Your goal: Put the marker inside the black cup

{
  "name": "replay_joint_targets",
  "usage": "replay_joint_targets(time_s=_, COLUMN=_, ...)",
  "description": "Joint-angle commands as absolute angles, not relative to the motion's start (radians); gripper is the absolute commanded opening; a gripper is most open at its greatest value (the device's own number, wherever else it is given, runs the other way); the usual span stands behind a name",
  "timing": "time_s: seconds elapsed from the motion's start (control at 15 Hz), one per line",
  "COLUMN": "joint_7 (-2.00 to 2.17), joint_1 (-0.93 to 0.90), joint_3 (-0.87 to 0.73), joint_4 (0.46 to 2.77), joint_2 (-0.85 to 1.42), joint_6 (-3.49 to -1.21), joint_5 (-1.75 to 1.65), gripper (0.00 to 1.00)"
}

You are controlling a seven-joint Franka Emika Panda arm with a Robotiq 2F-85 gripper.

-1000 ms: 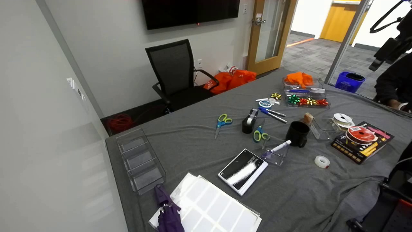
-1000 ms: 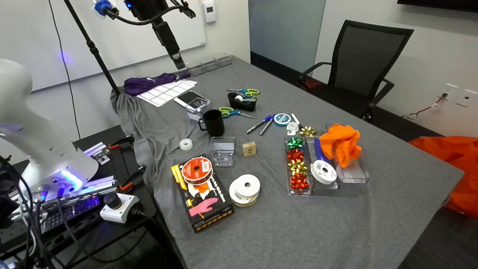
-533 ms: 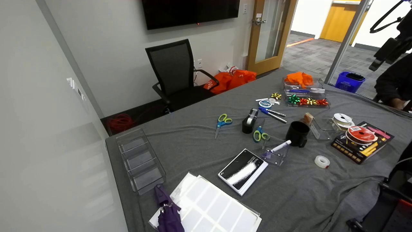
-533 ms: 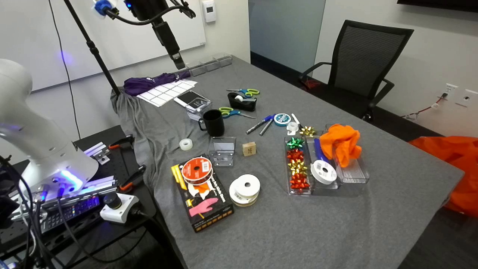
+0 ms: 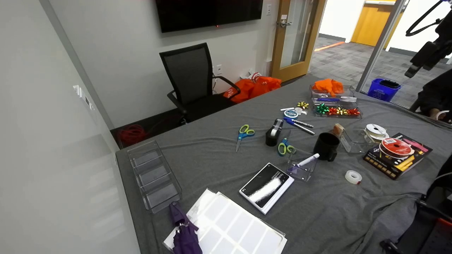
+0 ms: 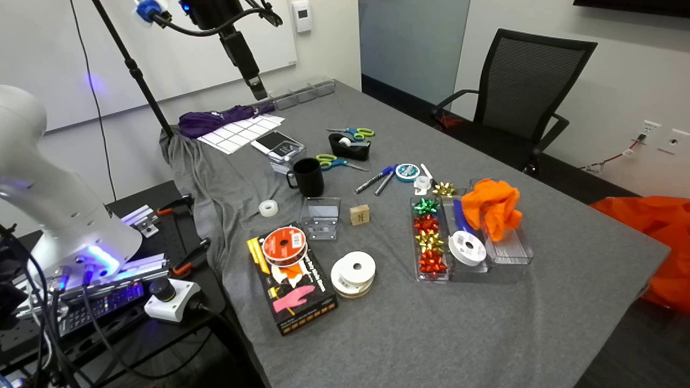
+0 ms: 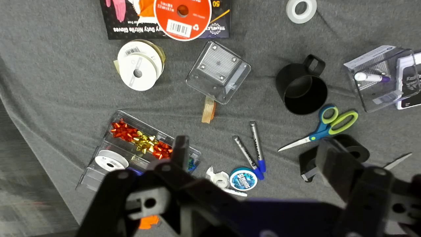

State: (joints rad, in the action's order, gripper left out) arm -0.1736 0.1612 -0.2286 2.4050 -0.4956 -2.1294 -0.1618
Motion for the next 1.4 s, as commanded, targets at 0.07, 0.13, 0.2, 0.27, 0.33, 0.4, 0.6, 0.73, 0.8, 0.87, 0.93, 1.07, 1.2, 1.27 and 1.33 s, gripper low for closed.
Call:
replay_joint_targets(time_s=0.07, joint_7=-0.178, joint_1=0.170, joint_3=-0.221, joint_4=2.403, joint_2=-0.494, joint_6=-2.127, joint_5=-0.156, gripper=1.00)
replay_joint_targets(time_s=0.13, joint_7=-0.178, joint_1=0.170, joint_3=-0.221, joint_4=2.403, joint_2=-0.494, joint_6=-2.127, joint_5=-0.156, gripper=1.00)
replay_joint_targets(time_s=0.2, joint_7=-0.178, joint_1=0.170, joint_3=-0.221, joint_4=2.403, joint_2=-0.494, joint_6=-2.127, joint_5=-0.156, gripper=1.00)
replay_joint_targets(time_s=0.27, joint_7=-0.178, joint_1=0.170, joint_3=-0.221, joint_4=2.403, joint_2=-0.494, joint_6=-2.127, joint_5=-0.156, gripper=1.00)
replay_joint_targets(time_s=0.33, joint_7=-0.178, joint_1=0.170, joint_3=-0.221, joint_4=2.403, joint_2=-0.494, joint_6=-2.127, joint_5=-0.156, gripper=1.00)
replay_joint_targets(time_s=0.4, joint_7=-0.178, joint_1=0.170, joint_3=-0.221, joint_4=2.403, joint_2=-0.494, joint_6=-2.127, joint_5=-0.156, gripper=1.00)
replay_joint_targets(time_s=0.6, joint_7=-0.178, joint_1=0.170, joint_3=-0.221, joint_4=2.403, joint_2=-0.494, joint_6=-2.127, joint_5=-0.156, gripper=1.00)
replay_joint_targets(time_s=0.73, joint_7=-0.040, joint_1=0.182, joint_3=-0.181, joint_4=2.412, joint_2=-0.478, joint_6=-2.122, joint_5=-0.137, gripper=1.00)
replay_joint_targets(time_s=0.8, joint_7=0.027, joint_1=0.185, joint_3=-0.165, joint_4=2.415, joint_2=-0.469, joint_6=-2.124, joint_5=-0.128, gripper=1.00)
replay_joint_targets(time_s=0.87, joint_7=0.125, joint_1=0.187, joint_3=-0.132, joint_4=2.420, joint_2=-0.449, joint_6=-2.137, joint_5=-0.130, gripper=1.00)
replay_joint_targets(time_s=0.93, joint_7=0.202, joint_1=0.187, joint_3=-0.109, joint_4=2.420, joint_2=-0.436, joint_6=-2.136, joint_5=-0.125, gripper=1.00)
replay_joint_targets(time_s=1.07, joint_7=0.373, joint_1=0.183, joint_3=-0.053, joint_4=2.413, joint_2=-0.391, joint_6=-2.138, joint_5=-0.119, gripper=1.00)
replay_joint_targets(time_s=1.2, joint_7=0.543, joint_1=0.176, joint_3=0.002, joint_4=2.396, joint_2=-0.331, joint_6=-2.139, joint_5=-0.111, gripper=1.00)
replay_joint_targets(time_s=1.27, joint_7=0.625, joint_1=0.172, joint_3=0.025, joint_4=2.387, joint_2=-0.301, joint_6=-2.140, joint_5=-0.103, gripper=1.00)
replay_joint_targets(time_s=1.33, joint_7=0.697, joint_1=0.168, joint_3=0.042, joint_4=2.378, joint_2=-0.273, joint_6=-2.141, joint_5=-0.091, gripper=1.00)
